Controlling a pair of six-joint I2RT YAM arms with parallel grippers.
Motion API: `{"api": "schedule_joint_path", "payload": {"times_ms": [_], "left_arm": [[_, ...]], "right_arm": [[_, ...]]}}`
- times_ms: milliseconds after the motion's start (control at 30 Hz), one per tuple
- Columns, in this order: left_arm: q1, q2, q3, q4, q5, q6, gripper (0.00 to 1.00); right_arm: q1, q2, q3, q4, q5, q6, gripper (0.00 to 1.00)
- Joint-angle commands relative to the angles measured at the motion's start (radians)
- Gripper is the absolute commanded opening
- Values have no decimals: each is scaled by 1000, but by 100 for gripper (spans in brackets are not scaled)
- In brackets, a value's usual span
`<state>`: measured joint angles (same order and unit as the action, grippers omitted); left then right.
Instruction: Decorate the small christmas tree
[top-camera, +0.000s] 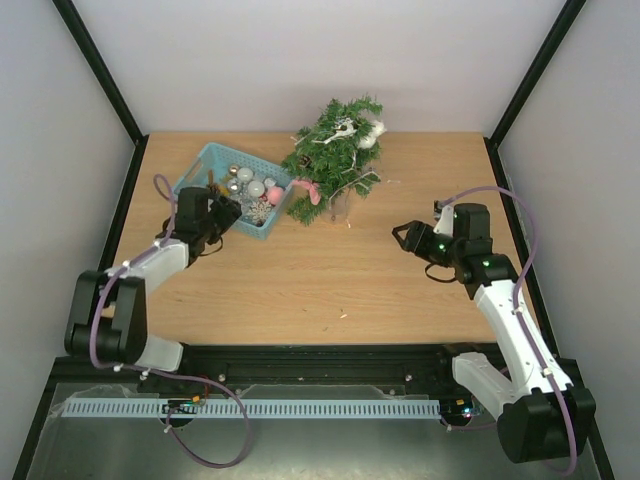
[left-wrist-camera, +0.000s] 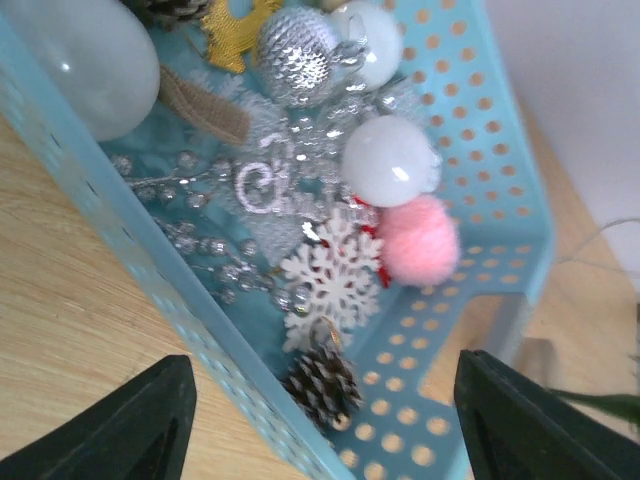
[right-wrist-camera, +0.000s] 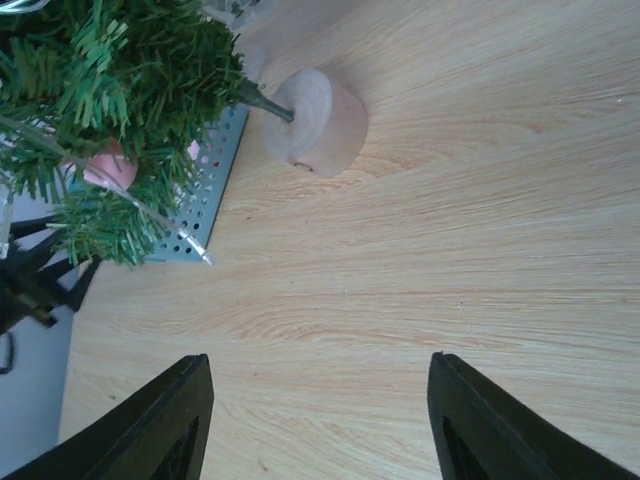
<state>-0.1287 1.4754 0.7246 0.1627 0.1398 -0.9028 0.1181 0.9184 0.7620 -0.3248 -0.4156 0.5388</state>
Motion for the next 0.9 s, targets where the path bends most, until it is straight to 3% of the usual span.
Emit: {"api": "schedule_joint_path", "payload": {"times_ms": [0, 67, 100, 233, 400, 533, 700, 867], "left_arm": [[0, -168, -19, -93, 24, 20, 82], [1, -247, -36, -157, 21, 35, 92], [3, -289, -49, -179, 19, 43, 98], [8, -442, -85, -261, -38, 104, 99], [12, -504, -91, -355, -176, 198, 99], [39, -470, -158, -292, -181, 210, 99], [17, -465, -215, -173, -403, 280, 99], [18, -466, -274, 46, -470, 444, 99]], "right_arm": [[-4, 17, 36, -16, 65, 7, 68], [-4, 22, 37, -5, 103, 18, 93], [-5, 27, 37, 2, 122, 25, 100], [-5, 38, 16, 54, 246, 62, 99], [-4, -2, -88, 205, 451, 57, 99], [7, -57, -233, 425, 590, -47, 99], [14, -28, -362, 624, 804, -147, 99], [7, 65, -511, 976, 897, -202, 99]]}}
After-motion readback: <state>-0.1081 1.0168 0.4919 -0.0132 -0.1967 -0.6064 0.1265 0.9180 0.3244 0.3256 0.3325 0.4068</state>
